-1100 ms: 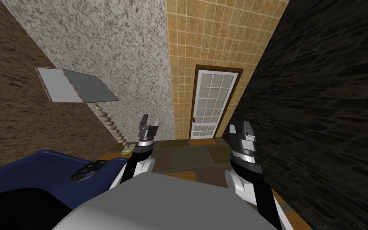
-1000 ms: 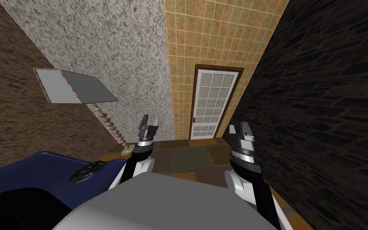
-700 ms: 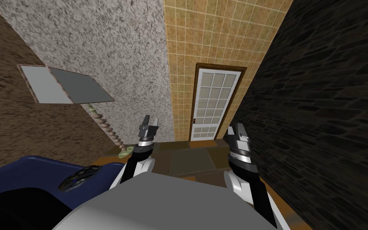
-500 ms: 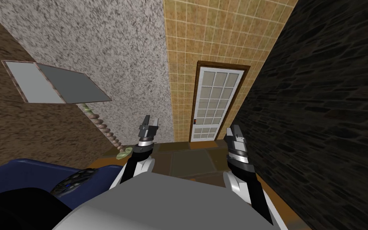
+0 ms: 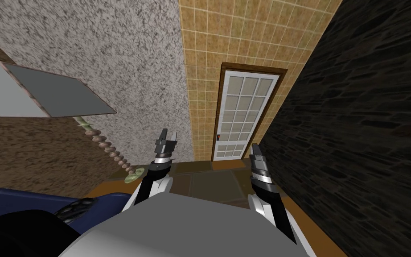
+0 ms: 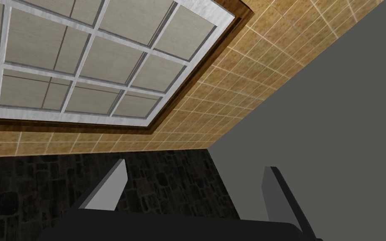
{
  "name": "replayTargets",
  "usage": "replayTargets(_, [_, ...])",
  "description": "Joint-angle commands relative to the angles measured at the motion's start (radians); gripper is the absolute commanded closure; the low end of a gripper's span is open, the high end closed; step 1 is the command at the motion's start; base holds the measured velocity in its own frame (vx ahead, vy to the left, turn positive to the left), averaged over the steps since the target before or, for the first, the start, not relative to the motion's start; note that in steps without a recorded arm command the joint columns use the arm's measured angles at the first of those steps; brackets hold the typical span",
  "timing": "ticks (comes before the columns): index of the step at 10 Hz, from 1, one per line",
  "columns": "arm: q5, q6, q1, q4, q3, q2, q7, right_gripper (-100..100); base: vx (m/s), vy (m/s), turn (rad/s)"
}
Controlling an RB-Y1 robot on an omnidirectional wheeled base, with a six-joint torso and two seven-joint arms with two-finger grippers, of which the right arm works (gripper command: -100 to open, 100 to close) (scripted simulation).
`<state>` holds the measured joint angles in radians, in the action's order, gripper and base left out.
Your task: Pull the door open
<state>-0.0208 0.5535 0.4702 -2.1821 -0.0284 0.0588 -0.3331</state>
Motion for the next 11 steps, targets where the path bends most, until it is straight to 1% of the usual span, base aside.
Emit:
replayTargets(1, [-0.010,0.013,0.000,0.028,0.001,0.004,-0.025,-100,0.116,0.013,-0.003])
replayTargets(2, [-0.023,0.026,0.003,0.059,0.004,0.007,-0.054,-100,0.118,0.013,-0.001])
replayTargets(3, [-0.029,0.032,0.004,0.074,0.006,0.008,-0.068,-100,0.143,0.010,-0.001])
replayTargets(4, [-0.042,0.045,0.006,0.105,0.009,0.011,-0.098,-100,0.164,0.011,-0.001])
replayTargets(5, [-0.049,0.052,0.007,0.122,0.011,0.012,-0.114,-100,0.153,0.016,-0.001])
replayTargets(6, [-0.063,0.066,0.010,0.156,0.014,0.015,-0.146,-100,0.148,0.009,-0.004])
replayTargets(8, [-0.077,0.080,0.012,0.191,0.018,0.017,-0.178,-100,0.129,0.012,-0.002])
replayTargets(9, [-0.091,0.095,0.015,0.226,0.022,0.019,-0.212,-100,0.144,0.007,-0.002])
replayTargets(11, [-0.106,0.110,0.018,0.262,0.025,0.020,-0.246,-100,0.129,0.005,-0.003])
